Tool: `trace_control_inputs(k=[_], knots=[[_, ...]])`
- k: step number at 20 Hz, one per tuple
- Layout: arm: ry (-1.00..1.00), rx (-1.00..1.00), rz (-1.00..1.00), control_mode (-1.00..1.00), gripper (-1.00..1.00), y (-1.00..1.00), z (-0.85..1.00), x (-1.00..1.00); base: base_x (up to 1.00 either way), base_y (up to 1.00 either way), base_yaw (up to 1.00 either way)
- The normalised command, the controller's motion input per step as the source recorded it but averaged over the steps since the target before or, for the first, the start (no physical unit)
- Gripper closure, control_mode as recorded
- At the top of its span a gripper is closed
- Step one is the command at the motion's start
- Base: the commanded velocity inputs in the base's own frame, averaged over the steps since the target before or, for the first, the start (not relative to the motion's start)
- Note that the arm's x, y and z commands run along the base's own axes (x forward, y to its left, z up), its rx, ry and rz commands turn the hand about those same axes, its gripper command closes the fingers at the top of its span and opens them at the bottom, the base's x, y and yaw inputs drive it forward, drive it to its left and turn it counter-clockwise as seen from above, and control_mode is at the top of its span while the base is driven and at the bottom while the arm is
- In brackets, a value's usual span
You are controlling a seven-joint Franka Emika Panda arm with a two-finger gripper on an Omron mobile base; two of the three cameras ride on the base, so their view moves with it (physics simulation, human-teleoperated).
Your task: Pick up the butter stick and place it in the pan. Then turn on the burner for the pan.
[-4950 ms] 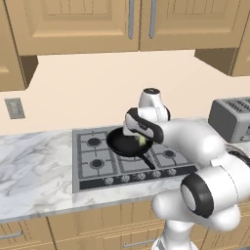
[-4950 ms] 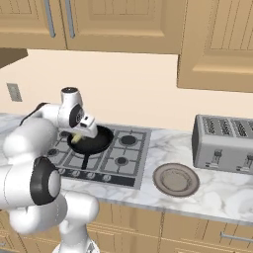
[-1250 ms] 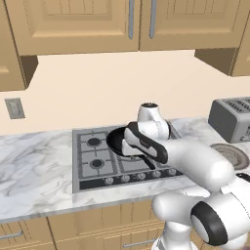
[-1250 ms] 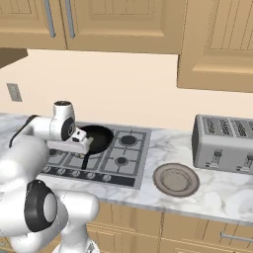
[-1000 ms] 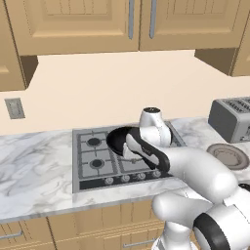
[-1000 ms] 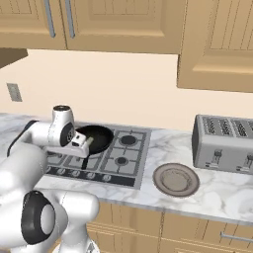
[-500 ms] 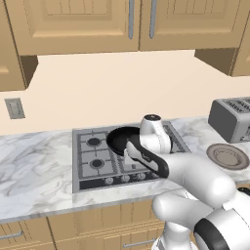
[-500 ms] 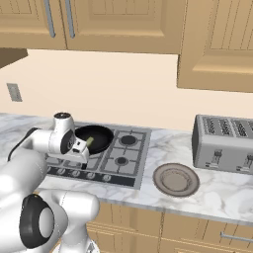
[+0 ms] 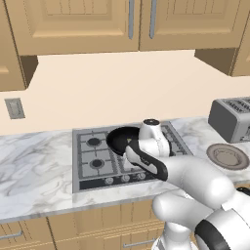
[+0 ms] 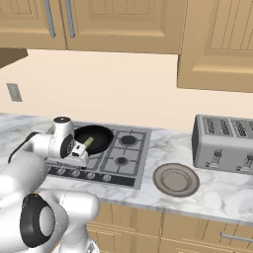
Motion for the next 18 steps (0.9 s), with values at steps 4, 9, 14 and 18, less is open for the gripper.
trace_control_inputs(k=[4,9,14,18], knots=[[0.02,0.0,0.0,-1.0,-1.0,0.21,-0.05,-0.15,0.0,0.0,0.0],[0.0,0.0,0.0,-1.0,-1.0,0.05,-0.15,-0.02,0.0,0.0,0.0],[0.0,0.0,0.0,-1.0,-1.0,0.0,-0.19,0.0,0.0,0.0,0.0],[0.0,0.0,0.0,-1.0,-1.0,0.0,-0.22,0.0,0.0,0.0,0.0]])
